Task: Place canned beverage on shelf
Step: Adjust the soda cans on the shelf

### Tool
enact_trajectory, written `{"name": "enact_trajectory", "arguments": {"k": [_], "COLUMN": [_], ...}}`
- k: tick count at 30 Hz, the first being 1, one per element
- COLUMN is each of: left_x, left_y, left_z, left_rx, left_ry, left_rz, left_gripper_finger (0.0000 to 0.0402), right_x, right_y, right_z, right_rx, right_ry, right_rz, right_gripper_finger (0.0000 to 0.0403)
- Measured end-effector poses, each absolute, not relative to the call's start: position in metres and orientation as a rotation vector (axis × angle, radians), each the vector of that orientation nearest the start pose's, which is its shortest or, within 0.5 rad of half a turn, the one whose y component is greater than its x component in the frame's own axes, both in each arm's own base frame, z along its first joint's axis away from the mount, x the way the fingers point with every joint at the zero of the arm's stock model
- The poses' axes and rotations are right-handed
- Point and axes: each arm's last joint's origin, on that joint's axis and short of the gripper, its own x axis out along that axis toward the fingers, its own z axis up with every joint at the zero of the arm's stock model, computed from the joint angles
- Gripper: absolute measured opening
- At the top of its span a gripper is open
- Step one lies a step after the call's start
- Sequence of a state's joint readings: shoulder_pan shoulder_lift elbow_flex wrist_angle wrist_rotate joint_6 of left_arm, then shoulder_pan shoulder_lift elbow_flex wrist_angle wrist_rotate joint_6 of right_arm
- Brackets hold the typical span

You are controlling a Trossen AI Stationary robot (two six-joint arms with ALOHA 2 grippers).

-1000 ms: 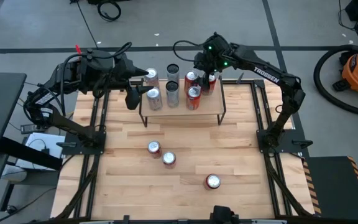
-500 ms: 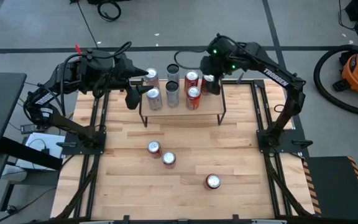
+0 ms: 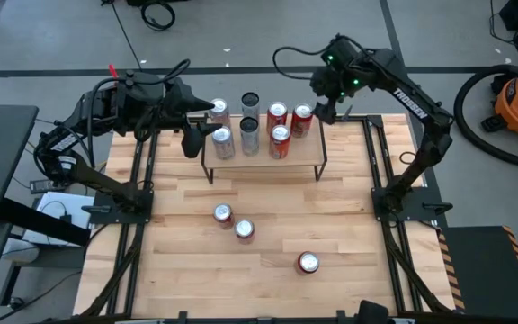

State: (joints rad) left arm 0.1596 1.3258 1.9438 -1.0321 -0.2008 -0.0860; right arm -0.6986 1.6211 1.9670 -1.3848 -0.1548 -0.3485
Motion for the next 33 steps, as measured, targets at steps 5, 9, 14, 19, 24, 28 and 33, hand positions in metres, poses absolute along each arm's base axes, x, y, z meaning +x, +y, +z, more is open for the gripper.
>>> {"name": "enact_trajectory", "arguments": {"k": [5,9,14,19,24,28,33], "left_x": [0.205,0.204,0.204,0.204,0.203,0.202,0.202], "left_y": [0.039,0.039,0.039,0.039,0.039,0.038,0.038], "left_z": [0.511,0.510,0.509,0.508,0.507,0.505,0.505], "left_rx": [-0.067,-0.066,-0.045,-0.027,-0.026,-0.026,-0.025], "left_ry": [0.410,0.424,0.441,0.453,0.461,0.486,0.490], "left_rz": [0.371,0.372,0.367,0.363,0.363,0.362,0.362], "left_gripper_finger": [0.0288,0.0288,0.0288,0.0288,0.0288,0.0288,0.0288], "right_x": [0.227,0.228,0.233,0.237,0.239,0.241,0.247], "right_y": [-0.191,-0.193,-0.197,-0.200,-0.202,-0.201,-0.200], "right_z": [0.398,0.383,0.366,0.353,0.346,0.342,0.344], "right_rx": [0.169,0.172,0.140,0.099,0.072,0.049,0.016], "right_ry": [1.099,1.142,1.156,1.154,1.151,1.148,1.116], "right_rz": [-0.282,-0.256,-0.243,-0.201,-0.186,-0.167,-0.161], "right_gripper_finger": [0.0310,0.0288,0.0249,0.0203,0.0163,0.0139,0.0117]}}
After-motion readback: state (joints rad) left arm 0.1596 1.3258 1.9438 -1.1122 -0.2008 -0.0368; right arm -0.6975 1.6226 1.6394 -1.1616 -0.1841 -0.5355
